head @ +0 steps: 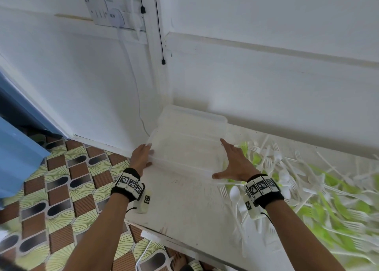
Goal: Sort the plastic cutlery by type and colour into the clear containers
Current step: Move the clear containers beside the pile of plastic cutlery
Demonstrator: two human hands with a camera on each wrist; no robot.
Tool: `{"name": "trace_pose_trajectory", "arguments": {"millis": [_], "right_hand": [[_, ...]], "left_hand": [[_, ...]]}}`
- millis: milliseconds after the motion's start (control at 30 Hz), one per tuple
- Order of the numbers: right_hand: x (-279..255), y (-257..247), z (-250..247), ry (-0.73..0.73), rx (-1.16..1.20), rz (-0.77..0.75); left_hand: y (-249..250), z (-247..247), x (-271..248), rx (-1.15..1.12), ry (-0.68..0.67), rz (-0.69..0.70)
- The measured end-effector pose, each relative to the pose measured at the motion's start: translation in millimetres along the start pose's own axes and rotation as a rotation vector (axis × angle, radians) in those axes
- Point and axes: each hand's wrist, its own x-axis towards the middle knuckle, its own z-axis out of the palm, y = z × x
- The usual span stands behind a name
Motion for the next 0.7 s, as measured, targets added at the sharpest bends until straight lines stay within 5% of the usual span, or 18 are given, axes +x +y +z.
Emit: {"name": "trace_pose_trajectory", "arguments": {"millis": [367, 600, 700], "right_hand": [[0, 6, 4, 0.133, 0.624, 0.093], [14, -5, 14, 0.108, 0.330, 0.059], [24, -6, 2, 0.270, 0.264, 0.083]], "left_hand": [[5, -9, 4, 0.256, 0.053, 0.132], [18, -21, -6, 0.687, 0.063, 0.257], [26, -16, -7, 0.776, 0.065, 0.296]]}}
